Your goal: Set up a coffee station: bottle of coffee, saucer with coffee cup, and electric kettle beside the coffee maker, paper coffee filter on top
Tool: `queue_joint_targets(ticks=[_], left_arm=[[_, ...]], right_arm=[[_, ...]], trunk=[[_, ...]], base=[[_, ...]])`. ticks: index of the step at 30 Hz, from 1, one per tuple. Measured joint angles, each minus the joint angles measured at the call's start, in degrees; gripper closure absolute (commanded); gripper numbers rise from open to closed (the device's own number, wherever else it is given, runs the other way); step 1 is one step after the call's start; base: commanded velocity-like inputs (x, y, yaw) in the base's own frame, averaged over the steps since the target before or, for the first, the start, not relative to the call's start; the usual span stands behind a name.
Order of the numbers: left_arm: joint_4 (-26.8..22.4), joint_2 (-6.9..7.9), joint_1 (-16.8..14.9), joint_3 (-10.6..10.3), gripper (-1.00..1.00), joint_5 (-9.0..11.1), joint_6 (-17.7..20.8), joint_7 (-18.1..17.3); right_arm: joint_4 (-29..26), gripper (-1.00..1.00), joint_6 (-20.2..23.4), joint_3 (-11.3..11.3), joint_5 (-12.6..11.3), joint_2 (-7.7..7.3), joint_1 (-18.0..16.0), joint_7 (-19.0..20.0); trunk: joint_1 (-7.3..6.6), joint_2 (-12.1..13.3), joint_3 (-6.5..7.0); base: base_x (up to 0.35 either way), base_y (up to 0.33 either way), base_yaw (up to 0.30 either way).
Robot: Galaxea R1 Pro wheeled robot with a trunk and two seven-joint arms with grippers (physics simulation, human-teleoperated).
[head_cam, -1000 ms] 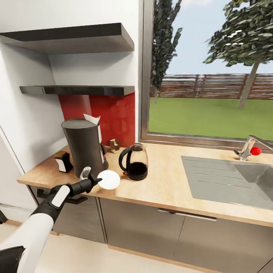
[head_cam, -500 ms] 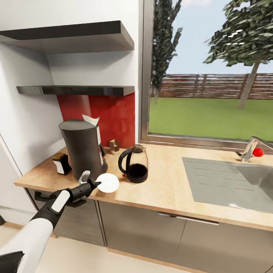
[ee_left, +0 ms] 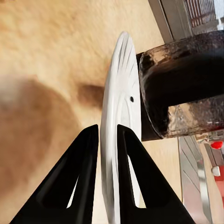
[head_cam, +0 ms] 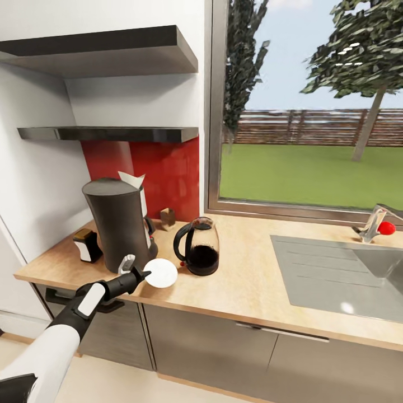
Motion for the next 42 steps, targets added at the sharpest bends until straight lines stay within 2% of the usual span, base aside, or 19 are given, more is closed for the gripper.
queue_joint_targets(ticks=[10,17,26,37,38,42], left_arm=[[0.9,0.00,1.1,0.1,1.00,0.3,-0.3,0.0],[4.1,-0.05,1.2,0.1,1.00,0.5,-5.8,0.4],[4.4,-0.71,1.2,0.1,1.00,0.5,-6.2,0.4],[4.6,-0.68,1.2,0.2,1.00,0.5,-6.1,0.6],[4.6,-0.70,1.2,0.2,-1.00,0.5,-6.1,0.6],[4.6,-0.72,1.2,0.1,-1.00,0.5,-6.2,0.6]], right_arm=[[0.0,-1.00,0.0,0.0,0.0,0.09,0.0,-0.1],[0.0,-1.00,0.0,0.0,0.0,0.09,0.0,-0.1],[0.0,-1.00,0.0,0.0,0.0,0.09,0.0,-0.1],[0.0,-1.00,0.0,0.0,0.0,0.09,0.0,-0.1],[0.0,-1.00,0.0,0.0,0.0,0.09,0.0,-0.1],[0.0,-1.00,0.0,0.0,0.0,0.09,0.0,-0.1]], trunk=[[0.00,0.0,0.00],[0.00,0.0,0.00],[-0.02,0.0,0.00],[0.00,0.0,0.00],[0.00,0.0,0.00],[0.00,0.0,0.00]], base=[[0.001,0.000,0.000],[0.000,0.000,0.000],[0.194,0.000,0.000],[0.019,0.000,0.000],[0.000,0.000,0.000],[0.000,0.000,0.000]])
